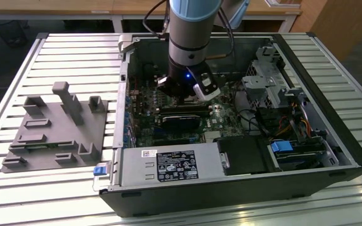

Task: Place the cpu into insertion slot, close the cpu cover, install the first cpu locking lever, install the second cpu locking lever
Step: 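Install the second cpu locking lever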

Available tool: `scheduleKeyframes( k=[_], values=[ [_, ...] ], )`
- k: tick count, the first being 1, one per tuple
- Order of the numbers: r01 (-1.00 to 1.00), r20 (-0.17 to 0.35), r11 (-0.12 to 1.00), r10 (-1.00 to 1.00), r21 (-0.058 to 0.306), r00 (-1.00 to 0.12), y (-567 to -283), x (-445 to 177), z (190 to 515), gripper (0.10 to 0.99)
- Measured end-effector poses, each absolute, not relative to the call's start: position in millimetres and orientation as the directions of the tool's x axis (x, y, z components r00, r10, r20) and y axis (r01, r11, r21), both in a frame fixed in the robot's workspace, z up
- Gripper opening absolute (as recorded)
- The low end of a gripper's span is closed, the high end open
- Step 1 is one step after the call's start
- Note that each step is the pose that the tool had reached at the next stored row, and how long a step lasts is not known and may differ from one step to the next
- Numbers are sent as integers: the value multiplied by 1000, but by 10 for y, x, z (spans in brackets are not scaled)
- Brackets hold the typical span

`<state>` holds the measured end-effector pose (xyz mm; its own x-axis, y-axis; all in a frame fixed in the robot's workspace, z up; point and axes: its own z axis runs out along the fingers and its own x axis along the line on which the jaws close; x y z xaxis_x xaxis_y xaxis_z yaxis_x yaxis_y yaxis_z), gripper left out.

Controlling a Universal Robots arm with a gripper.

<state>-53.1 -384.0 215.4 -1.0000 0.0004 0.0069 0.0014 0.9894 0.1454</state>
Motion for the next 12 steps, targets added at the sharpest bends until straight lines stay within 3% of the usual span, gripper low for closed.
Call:
scheduleKeyframes(
  k=[12],
  values=[
    [1, 7, 984, 0, 180, -1000, -3892, -535, 2125, 106]
  ],
)
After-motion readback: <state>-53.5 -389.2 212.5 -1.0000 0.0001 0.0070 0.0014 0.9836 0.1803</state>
